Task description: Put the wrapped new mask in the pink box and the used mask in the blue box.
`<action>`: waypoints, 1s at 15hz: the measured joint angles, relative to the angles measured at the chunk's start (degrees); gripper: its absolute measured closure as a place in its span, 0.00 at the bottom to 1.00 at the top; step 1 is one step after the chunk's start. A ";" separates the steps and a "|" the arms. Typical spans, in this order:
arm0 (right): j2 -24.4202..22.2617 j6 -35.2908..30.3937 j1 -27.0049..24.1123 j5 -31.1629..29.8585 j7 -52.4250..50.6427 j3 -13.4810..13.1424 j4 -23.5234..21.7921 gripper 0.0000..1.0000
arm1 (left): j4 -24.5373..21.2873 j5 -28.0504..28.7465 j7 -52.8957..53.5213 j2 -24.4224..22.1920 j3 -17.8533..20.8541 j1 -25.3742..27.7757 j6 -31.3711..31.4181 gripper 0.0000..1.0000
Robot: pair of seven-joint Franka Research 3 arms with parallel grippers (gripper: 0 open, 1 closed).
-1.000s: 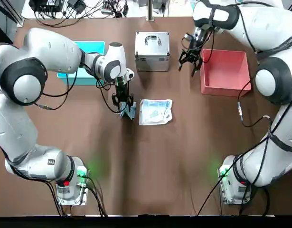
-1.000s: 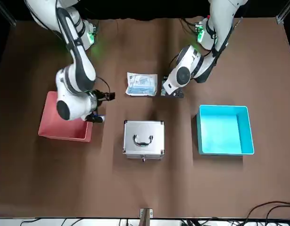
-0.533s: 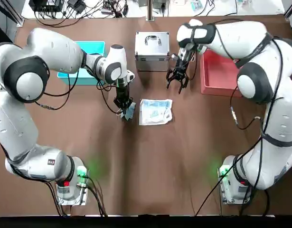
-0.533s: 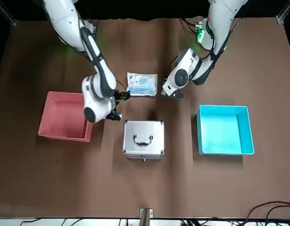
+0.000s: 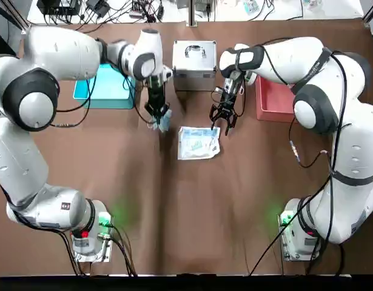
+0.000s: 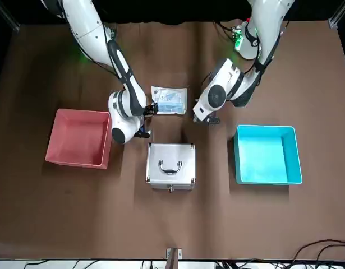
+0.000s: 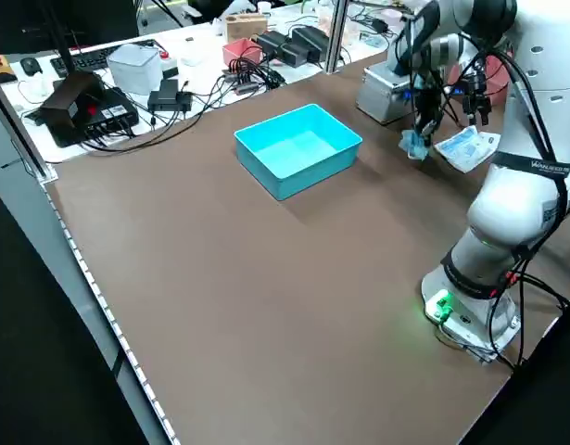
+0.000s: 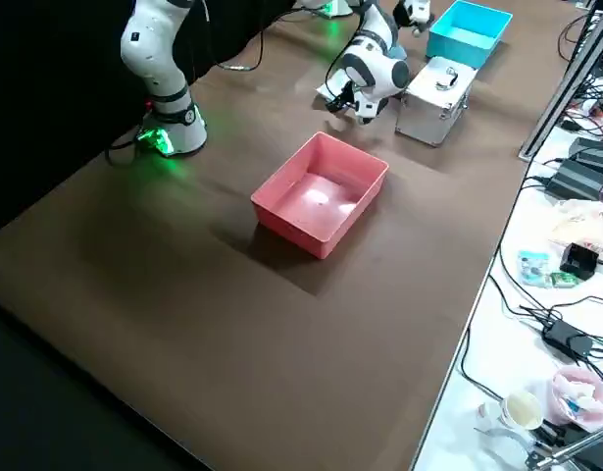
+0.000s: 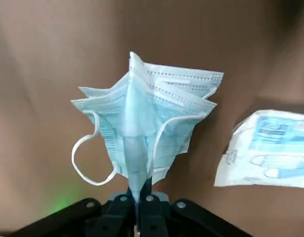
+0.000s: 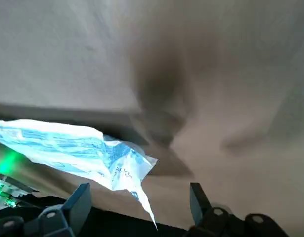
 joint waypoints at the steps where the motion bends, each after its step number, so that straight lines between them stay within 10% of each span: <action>1: 0.00 0.02 0.35 0.74 -0.05 0.03 -0.39 0.11 | 3.28 0.31 0.00 -0.34 0.02 0.68 -4.15 0.98; 6: 0.00 2.52 2.54 2.50 -0.05 0.10 -0.72 0.11 | 17.06 2.15 0.60 -1.27 0.08 5.99 -17.76 0.98; 15: 0.43 4.28 4.39 2.62 -0.05 0.10 -1.89 0.23 | 22.78 8.13 17.73 -0.63 0.38 19.36 -18.24 0.98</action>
